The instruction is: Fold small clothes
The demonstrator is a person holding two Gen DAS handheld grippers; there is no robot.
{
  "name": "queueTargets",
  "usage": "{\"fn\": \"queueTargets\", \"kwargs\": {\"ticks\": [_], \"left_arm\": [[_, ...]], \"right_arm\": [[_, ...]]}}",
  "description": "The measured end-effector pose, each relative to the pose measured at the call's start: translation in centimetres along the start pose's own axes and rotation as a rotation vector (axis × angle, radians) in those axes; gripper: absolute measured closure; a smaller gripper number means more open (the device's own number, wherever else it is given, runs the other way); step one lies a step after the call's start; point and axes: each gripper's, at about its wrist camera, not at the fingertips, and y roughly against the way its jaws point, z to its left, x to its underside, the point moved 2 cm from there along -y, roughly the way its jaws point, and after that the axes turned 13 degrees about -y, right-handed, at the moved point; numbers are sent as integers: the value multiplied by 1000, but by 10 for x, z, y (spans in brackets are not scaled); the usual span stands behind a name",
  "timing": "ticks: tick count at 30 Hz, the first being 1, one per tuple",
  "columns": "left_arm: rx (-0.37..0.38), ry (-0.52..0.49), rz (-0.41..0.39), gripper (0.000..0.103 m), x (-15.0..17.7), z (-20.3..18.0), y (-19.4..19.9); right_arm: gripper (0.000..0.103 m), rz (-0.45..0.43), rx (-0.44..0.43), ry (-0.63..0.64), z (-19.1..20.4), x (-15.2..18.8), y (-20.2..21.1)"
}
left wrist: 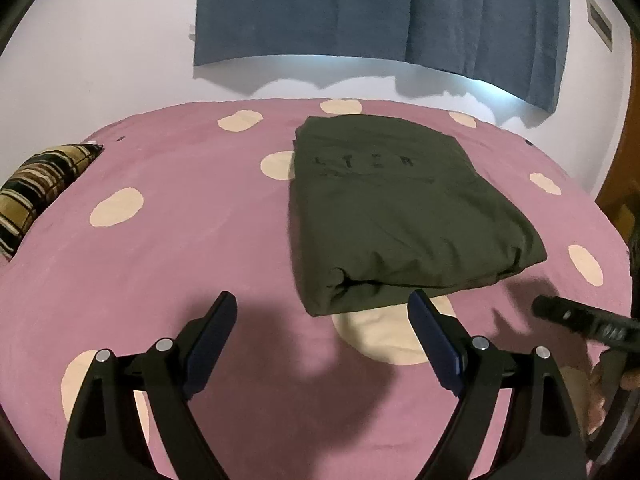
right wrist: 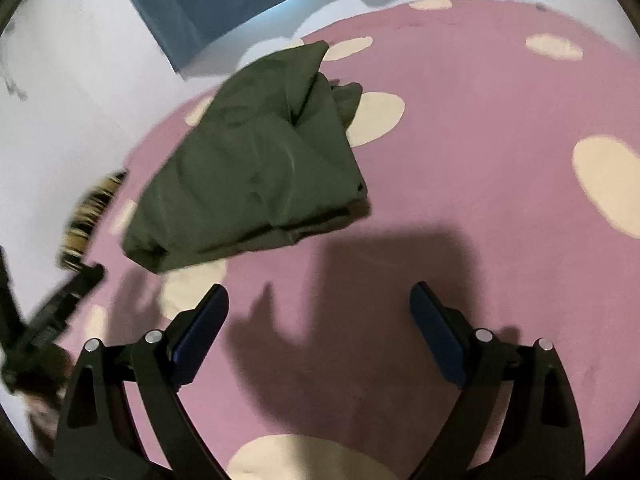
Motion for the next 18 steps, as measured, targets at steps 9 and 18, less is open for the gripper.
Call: {"fn": "queueTargets", "kwargs": {"ticks": [9, 18], "left_arm": [[-25, -9, 1, 17, 3, -12, 4], [-19, 3, 2, 16, 4, -17, 6]], "right_arm": [[11, -83, 126, 121, 16, 8, 7], [11, -104, 139, 143, 24, 12, 8]]}}
